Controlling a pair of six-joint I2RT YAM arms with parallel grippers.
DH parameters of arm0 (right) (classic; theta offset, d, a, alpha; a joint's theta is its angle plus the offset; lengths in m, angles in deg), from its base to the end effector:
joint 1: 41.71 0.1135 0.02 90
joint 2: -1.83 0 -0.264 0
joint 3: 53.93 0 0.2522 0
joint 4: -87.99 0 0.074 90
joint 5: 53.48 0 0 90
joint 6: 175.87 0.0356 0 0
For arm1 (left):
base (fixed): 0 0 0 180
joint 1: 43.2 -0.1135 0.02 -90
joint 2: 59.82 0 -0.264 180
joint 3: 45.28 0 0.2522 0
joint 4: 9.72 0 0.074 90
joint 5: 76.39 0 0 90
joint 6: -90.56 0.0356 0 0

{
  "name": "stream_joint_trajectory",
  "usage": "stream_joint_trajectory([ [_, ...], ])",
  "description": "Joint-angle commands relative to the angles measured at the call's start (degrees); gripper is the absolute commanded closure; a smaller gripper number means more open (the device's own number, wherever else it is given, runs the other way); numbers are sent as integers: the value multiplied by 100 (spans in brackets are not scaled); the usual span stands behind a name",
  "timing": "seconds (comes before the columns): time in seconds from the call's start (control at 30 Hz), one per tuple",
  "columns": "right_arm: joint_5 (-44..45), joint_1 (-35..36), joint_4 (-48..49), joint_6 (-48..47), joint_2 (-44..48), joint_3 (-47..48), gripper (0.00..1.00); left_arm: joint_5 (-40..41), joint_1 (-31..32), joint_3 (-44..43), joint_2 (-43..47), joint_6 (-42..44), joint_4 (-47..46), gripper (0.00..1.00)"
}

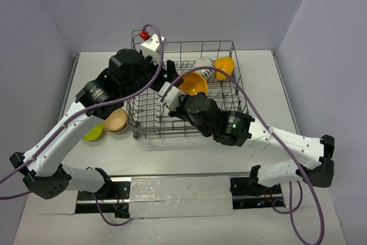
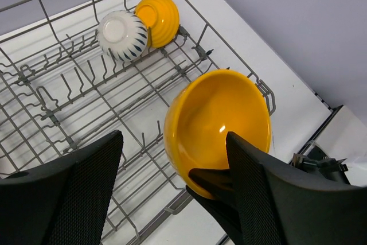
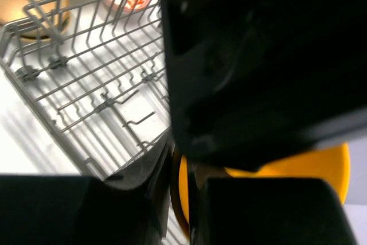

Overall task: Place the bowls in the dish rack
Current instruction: Pass from the left arm to the right, then insert the bowl into the dish rack.

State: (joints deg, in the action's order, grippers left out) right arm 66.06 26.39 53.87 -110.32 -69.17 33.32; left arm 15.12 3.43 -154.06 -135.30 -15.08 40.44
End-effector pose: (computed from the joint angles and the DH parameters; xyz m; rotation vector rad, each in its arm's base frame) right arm 0.1193 0.2496 0.4015 -1.0668 1.5008 0.0470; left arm 0.1857 -0.1952 0.4757 0.4972 1.8641 -0.7182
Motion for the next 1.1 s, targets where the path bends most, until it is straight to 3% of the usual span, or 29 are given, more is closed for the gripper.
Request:
stream_joint_trajectory([
  [0.0,-106,-112,181,63,-27,174,100,-476,-5,36,288,-97,-151,23],
  [0.13,-150,-191,155,72,-80,192,100,-592,-5,116,455,-80,-195,21],
  [0.5,-159,-191,23,212,192,139,100,497,-14,151,649,-18,-336,20],
  [0.67,-10,-191,-38,230,245,104,100,2102,-14,133,623,43,-28,20],
  [0.9,-106,-191,-65,317,420,86,100,3424,-145,300,737,-1,95,20],
  [0.97,-106,-191,-65,353,508,86,100,3548,-285,493,816,-44,104,20],
  [1.07,-272,-322,-64,571,710,147,100,3041,-986,949,982,-115,16,20],
])
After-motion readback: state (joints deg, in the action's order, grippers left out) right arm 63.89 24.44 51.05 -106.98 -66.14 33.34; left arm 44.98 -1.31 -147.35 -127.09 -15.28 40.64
